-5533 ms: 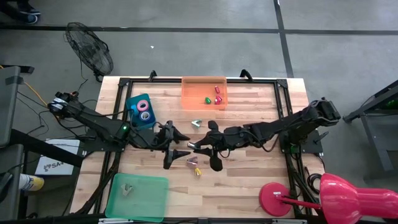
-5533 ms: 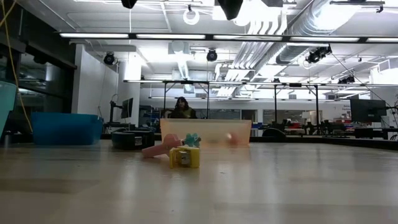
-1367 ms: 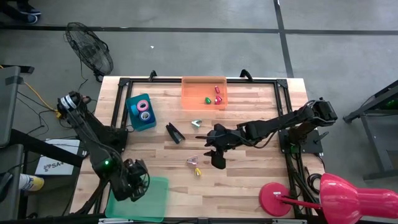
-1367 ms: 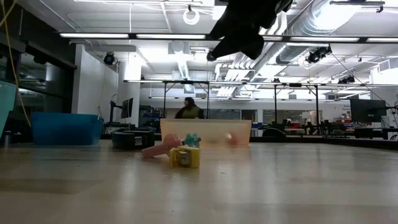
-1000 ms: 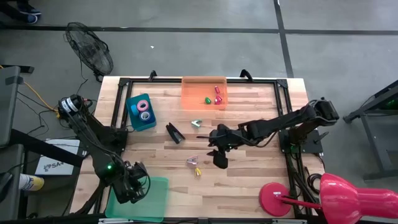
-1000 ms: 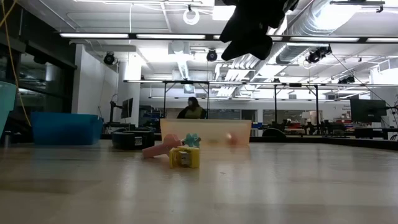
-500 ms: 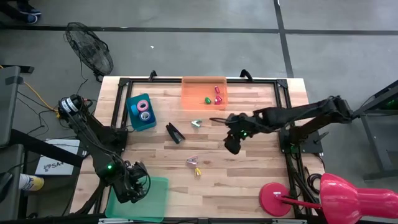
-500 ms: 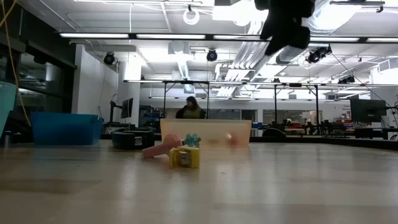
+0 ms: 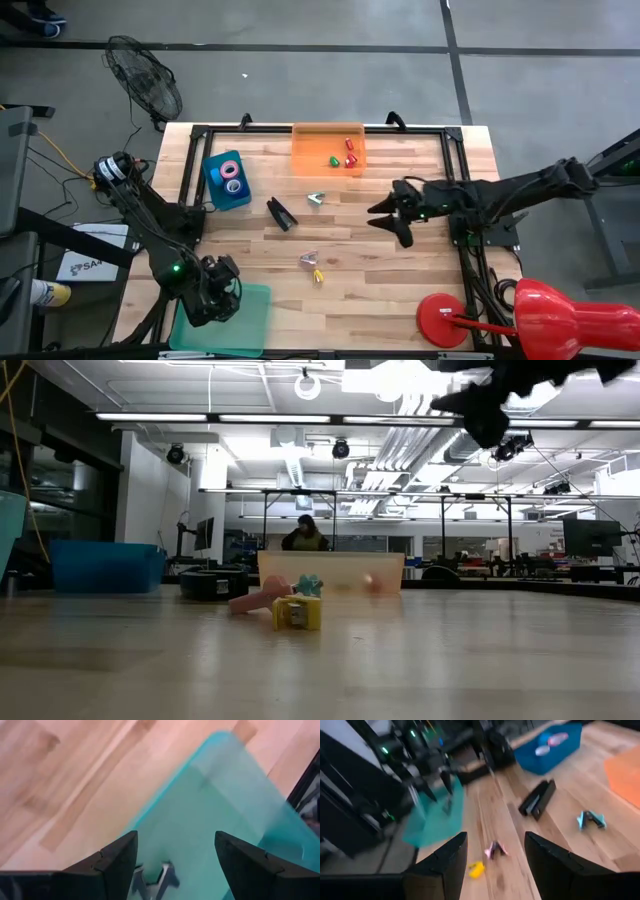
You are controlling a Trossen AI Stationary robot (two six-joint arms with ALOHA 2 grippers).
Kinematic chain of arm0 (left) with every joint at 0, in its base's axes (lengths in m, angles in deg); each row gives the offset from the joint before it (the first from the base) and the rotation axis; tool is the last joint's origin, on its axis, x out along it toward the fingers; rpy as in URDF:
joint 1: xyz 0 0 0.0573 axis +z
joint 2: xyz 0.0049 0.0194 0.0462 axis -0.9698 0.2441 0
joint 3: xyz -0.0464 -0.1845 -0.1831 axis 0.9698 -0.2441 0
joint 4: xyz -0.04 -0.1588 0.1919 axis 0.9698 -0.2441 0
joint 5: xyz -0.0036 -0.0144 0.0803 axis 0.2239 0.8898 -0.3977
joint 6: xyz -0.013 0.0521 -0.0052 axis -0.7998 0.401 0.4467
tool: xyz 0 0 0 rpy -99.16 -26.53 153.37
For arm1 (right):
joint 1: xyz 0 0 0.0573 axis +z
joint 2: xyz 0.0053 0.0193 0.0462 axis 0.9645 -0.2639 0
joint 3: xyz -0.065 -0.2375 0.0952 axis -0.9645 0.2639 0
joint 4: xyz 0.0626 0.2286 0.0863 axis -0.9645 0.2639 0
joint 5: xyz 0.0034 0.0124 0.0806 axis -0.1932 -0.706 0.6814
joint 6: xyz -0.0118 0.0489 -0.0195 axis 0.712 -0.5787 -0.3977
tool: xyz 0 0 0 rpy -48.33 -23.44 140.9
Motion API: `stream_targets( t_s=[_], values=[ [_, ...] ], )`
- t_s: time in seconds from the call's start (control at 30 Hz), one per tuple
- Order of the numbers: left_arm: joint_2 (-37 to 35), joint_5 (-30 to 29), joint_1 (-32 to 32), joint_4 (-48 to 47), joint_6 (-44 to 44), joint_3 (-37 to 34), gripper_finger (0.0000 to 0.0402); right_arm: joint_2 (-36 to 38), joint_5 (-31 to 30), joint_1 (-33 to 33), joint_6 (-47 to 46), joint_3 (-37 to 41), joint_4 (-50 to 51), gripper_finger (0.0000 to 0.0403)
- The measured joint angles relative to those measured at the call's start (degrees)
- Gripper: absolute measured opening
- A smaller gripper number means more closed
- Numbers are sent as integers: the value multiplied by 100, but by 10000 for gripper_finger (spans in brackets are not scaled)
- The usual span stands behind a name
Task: Pick and place Stapler, Stapler remover, tape
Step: Put the black stapler into the orange bin
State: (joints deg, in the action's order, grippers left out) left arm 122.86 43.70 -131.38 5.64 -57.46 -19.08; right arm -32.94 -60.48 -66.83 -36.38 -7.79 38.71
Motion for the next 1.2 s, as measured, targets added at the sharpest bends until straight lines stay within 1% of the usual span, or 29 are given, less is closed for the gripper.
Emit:
stream_targets(
  t_s=[0.1,0.17,0.27,0.37,0.53,0.63,0.8,0.9,1.03,1.2],
  values=[
    [-13,-267,0,2,-9,0,260,545,-3,-42,-9,927,-1059,189],
    [-60,-367,3,2,-9,0,260,882,-5,-47,-10,1424,-1561,189],
    [-208,-544,127,2,23,0,260,1348,-86,-47,-8,1983,-1969,189],
    [-440,-780,327,7,285,0,260,1790,-258,-47,8,2359,-2141,189],
    [-713,-872,786,102,907,0,260,2442,-499,-47,184,2817,-2178,189],
    [-823,-887,1054,187,1242,0,260,2755,-487,-113,323,3055,-2180,189],
    [-953,-860,1514,647,1980,-2,260,3181,-60,-395,321,3442,-2194,189],
    [-964,-793,1782,945,2408,-2,260,3383,213,-580,323,3460,-1966,189],
    [-977,-565,2080,1143,2736,-2,260,3517,509,-847,428,3460,-1799,189],
    [-976,-523,2365,1244,3058,-2,260,3546,738,-1094,522,3462,-1386,189]
  ],
)
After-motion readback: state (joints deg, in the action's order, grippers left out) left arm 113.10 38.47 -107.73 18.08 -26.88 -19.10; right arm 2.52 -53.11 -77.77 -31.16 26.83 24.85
